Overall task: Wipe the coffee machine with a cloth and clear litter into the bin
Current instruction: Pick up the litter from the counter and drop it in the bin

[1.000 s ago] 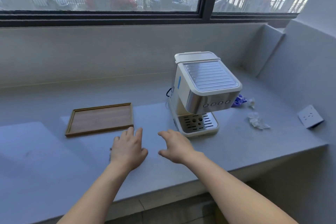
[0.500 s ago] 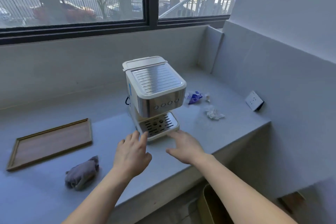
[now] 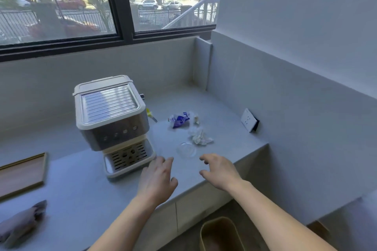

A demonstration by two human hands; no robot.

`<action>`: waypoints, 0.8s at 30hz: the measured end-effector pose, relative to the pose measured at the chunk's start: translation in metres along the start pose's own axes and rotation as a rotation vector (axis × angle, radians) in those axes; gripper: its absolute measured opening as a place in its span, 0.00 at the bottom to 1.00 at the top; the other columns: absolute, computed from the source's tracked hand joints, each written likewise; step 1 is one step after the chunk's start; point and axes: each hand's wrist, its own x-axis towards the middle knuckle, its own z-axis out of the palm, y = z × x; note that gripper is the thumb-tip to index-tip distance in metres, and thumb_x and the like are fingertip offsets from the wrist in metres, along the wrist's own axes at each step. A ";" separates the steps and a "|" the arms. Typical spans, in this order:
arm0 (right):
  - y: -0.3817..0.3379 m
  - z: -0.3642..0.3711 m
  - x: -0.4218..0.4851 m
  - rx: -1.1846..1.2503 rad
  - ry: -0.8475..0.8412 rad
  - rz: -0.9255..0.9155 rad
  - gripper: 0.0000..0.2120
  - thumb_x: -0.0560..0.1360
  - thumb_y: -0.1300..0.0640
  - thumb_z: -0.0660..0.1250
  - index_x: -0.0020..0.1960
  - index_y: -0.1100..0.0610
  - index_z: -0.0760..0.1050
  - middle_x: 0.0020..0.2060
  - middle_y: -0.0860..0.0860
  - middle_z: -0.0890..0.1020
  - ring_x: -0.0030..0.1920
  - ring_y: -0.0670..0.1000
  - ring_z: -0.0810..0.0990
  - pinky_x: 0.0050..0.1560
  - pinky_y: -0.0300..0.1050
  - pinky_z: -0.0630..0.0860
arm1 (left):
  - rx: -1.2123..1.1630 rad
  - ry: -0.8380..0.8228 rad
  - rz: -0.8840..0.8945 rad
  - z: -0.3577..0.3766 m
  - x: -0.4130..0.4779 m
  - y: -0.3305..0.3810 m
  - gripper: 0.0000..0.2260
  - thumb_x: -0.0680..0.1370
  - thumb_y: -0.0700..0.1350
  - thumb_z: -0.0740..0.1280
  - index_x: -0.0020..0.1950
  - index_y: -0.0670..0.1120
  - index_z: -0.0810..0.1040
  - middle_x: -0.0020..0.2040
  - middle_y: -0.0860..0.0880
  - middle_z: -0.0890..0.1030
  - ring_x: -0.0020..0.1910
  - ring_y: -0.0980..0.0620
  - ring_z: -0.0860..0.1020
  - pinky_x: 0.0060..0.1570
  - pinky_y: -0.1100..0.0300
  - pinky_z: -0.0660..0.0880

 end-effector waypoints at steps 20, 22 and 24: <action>0.050 0.009 0.133 -0.022 -0.042 0.100 0.20 0.76 0.52 0.65 0.67 0.51 0.72 0.61 0.53 0.76 0.58 0.57 0.78 0.52 0.50 0.76 | -0.082 -0.096 -0.044 0.052 0.142 0.016 0.32 0.75 0.59 0.68 0.74 0.49 0.62 0.67 0.46 0.68 0.65 0.45 0.70 0.55 0.52 0.74; 0.046 0.011 0.151 -0.028 -0.011 0.100 0.19 0.77 0.52 0.65 0.66 0.52 0.72 0.60 0.53 0.75 0.59 0.58 0.76 0.51 0.49 0.74 | -0.085 -0.102 -0.048 0.058 0.157 0.013 0.35 0.73 0.60 0.69 0.74 0.48 0.62 0.69 0.45 0.67 0.67 0.45 0.68 0.58 0.51 0.73; 0.042 0.015 0.167 -0.033 0.004 0.104 0.20 0.78 0.51 0.64 0.69 0.51 0.70 0.64 0.52 0.72 0.62 0.57 0.72 0.53 0.50 0.76 | -0.081 -0.110 -0.051 0.063 0.167 0.010 0.37 0.72 0.62 0.70 0.75 0.48 0.61 0.71 0.45 0.66 0.68 0.44 0.67 0.59 0.51 0.72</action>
